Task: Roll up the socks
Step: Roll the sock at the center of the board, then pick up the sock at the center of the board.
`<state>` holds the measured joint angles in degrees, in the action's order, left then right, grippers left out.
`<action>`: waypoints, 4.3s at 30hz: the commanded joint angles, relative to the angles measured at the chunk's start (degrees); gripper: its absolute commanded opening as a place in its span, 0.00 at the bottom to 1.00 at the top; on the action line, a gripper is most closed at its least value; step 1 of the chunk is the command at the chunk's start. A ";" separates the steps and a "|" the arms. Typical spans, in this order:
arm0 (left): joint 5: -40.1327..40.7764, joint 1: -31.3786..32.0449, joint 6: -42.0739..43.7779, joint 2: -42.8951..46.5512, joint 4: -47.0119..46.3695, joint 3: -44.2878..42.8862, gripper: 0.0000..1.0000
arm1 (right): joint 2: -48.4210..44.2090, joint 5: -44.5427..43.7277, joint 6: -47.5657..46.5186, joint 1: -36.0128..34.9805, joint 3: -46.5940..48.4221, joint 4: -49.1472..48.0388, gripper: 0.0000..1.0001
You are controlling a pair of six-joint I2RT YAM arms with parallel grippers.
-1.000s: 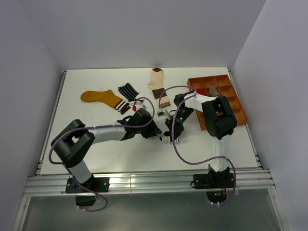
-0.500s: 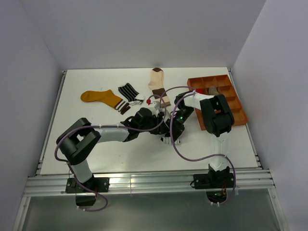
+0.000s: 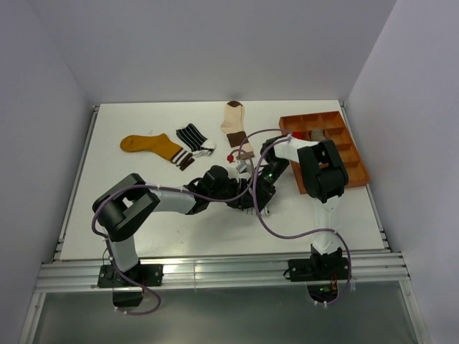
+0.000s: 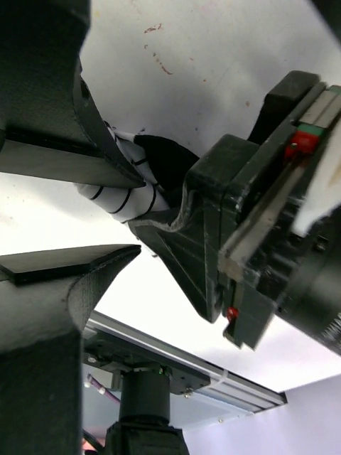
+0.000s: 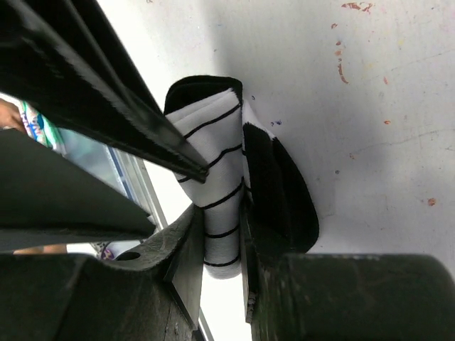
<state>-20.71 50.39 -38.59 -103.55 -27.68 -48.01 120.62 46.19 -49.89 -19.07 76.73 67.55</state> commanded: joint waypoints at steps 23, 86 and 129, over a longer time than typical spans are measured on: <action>7.52 2.08 2.64 -3.68 16.33 -6.65 0.27 | 1.99 -6.64 3.74 0.79 1.32 -6.20 0.11; 7.18 2.52 -4.75 -21.08 58.44 -35.13 0.00 | -43.61 3.20 -5.21 23.11 -27.67 -30.18 0.62; -1.35 -1.08 0.62 -32.15 69.08 -48.05 0.00 | -55.76 -29.32 -16.91 -11.34 -50.63 -55.77 0.68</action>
<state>-27.44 48.86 -42.15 -130.02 34.13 -97.89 63.20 18.98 -65.82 -29.87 24.25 13.89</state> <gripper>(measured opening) 0.053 0.691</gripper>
